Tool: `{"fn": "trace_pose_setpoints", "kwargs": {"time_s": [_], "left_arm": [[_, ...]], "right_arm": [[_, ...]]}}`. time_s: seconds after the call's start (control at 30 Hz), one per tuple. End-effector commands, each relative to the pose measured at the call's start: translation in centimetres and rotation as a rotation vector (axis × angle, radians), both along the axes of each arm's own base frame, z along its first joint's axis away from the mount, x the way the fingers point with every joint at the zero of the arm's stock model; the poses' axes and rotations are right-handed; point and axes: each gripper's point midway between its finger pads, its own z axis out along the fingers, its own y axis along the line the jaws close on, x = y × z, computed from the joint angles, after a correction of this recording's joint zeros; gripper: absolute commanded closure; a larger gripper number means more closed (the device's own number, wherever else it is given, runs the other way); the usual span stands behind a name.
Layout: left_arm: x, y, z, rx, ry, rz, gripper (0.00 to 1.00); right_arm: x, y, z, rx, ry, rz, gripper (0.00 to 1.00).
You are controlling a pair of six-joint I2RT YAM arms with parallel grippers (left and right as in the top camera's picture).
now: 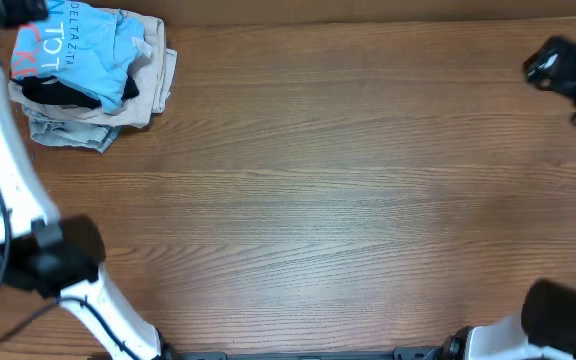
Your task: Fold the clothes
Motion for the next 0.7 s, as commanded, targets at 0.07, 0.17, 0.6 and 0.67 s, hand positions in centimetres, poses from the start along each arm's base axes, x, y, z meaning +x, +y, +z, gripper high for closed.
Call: {"fn": "trace_pose_setpoints", "kwargs": {"time_s": [0.07, 0.17, 0.6, 0.67], "left_arm": [[-1.0, -0.7, 2.2, 0.034, -0.030, -0.003, 0.00], [-0.9, -0.6, 1.8, 0.030, -0.022, -0.003, 0.00], [-0.9, -0.6, 1.7, 0.030, -0.021, -0.003, 0.00], [-0.9, -0.6, 1.7, 0.030, -0.021, -0.003, 0.00]], "right_arm": [[-5.5, 1.8, 8.6, -0.091, -0.208, -0.010, 0.00], [-7.9, 2.7, 10.2, -0.106, -0.252, -0.011, 0.00], [-9.5, 3.3, 11.3, -0.119, -0.286, -0.011, 0.00], [-9.3, 3.2, 11.1, -0.117, -0.280, -0.011, 0.00]]}}
